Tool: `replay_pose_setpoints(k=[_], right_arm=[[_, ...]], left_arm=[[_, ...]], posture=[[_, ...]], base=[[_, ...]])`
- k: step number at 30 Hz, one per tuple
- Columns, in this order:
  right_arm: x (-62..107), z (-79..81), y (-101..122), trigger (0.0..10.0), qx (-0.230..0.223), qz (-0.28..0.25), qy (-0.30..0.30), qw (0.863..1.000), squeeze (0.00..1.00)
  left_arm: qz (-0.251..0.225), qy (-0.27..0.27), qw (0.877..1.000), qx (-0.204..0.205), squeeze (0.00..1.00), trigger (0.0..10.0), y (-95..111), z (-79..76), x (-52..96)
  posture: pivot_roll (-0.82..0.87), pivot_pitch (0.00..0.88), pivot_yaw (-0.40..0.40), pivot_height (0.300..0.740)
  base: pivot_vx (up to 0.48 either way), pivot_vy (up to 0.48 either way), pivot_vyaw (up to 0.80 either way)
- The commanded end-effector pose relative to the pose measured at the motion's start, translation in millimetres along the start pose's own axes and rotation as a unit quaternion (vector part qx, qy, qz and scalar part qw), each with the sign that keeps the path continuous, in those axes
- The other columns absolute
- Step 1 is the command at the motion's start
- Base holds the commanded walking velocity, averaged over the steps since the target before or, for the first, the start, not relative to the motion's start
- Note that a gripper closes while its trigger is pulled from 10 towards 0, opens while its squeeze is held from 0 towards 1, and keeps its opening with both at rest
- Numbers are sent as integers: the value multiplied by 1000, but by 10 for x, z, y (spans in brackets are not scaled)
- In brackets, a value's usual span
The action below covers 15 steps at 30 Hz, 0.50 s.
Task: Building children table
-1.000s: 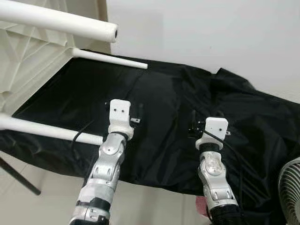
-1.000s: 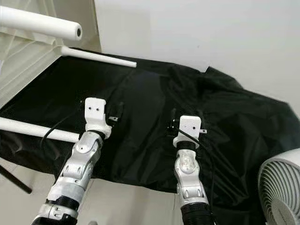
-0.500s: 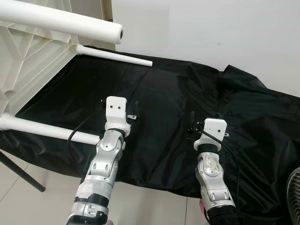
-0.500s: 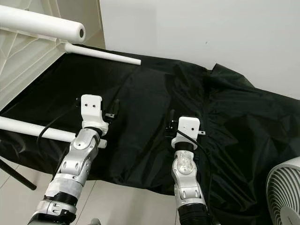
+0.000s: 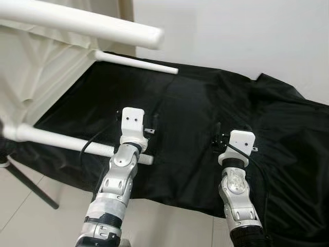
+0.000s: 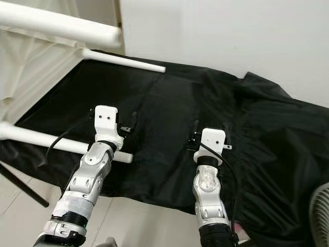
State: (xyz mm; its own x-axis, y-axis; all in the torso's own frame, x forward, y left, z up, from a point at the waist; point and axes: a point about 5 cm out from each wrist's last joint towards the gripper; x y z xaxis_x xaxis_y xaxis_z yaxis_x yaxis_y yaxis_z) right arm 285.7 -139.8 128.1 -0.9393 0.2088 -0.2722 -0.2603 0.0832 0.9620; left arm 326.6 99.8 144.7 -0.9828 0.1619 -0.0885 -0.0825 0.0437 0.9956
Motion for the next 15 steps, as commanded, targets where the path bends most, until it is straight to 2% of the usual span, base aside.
replay_pose_setpoints(k=[1,15], right_arm=[[-9,-68,-25,10000,-1,8,-11,1000,0],[-20,-45,-29,10000,2,7,-7,1000,0]], left_arm=[[9,-6,1000,2,0,10000,-22,-82,-16],[6,-9,1000,-3,0,10000,-6,-90,-28]], posture=[[-29,7,-15,740],[-25,0,-19,740]], base=[[0,450,0],[0,456,0]])
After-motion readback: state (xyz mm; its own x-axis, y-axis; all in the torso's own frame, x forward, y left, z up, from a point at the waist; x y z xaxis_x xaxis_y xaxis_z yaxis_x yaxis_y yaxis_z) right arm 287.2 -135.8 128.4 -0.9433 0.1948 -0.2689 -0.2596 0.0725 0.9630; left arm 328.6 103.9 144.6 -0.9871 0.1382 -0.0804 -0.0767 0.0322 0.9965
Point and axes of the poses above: a point about 5 cm out from each wrist's last joint towards the gripper, its own x axis pointing back from the gripper into the wrist, its own y axis along the axis of the wrist's last joint, z = x × y
